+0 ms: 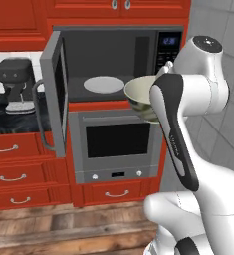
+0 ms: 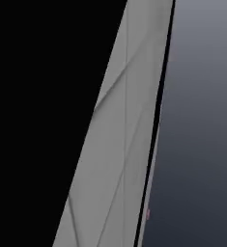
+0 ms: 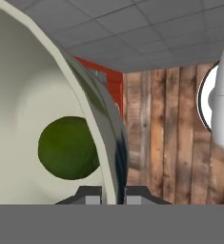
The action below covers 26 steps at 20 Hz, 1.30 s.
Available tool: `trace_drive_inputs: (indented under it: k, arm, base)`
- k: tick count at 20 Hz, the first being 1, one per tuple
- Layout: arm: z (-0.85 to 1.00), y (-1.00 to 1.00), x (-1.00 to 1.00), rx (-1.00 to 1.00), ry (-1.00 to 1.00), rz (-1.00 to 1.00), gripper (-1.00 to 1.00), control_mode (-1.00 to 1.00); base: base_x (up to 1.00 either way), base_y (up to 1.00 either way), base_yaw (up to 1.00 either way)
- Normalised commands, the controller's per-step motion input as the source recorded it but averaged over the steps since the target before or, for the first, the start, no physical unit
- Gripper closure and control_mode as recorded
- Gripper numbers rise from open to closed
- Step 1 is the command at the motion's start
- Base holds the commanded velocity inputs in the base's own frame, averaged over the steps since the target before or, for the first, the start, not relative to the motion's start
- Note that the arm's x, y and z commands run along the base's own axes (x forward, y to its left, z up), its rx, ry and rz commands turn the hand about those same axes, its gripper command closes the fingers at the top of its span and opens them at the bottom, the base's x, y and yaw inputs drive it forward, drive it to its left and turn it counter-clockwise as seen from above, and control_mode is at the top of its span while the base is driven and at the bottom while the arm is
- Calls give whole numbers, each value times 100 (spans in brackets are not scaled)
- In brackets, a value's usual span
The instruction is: Pick the lime from the sink and place it in the bowl. Then pick the bowl and place it in the microwave. Then close the microwave door and press the start button.
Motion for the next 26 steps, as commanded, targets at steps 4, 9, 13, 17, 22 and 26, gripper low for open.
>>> trace_drive_inputs:
  k: [4, 9, 13, 17, 22, 26]
  arm:
    - [0, 0, 0, 0, 0, 0, 100, 100]
    - [0, 0, 0, 0, 0, 0, 100, 100]
    - [0, 0, 0, 0, 0, 0, 100, 100]
    - [0, 0, 0, 0, 0, 0, 100, 100]
    - [0, 0, 0, 0, 0, 0, 100, 100]
    - [0, 0, 0, 0, 0, 0, 100, 100]
  base:
    - [43, 0, 3]
    - [33, 0, 0]
    - [33, 2, -3]
    - [44, 18, -1]
    - [48, 14, 0]
    - [41, 19, 0]
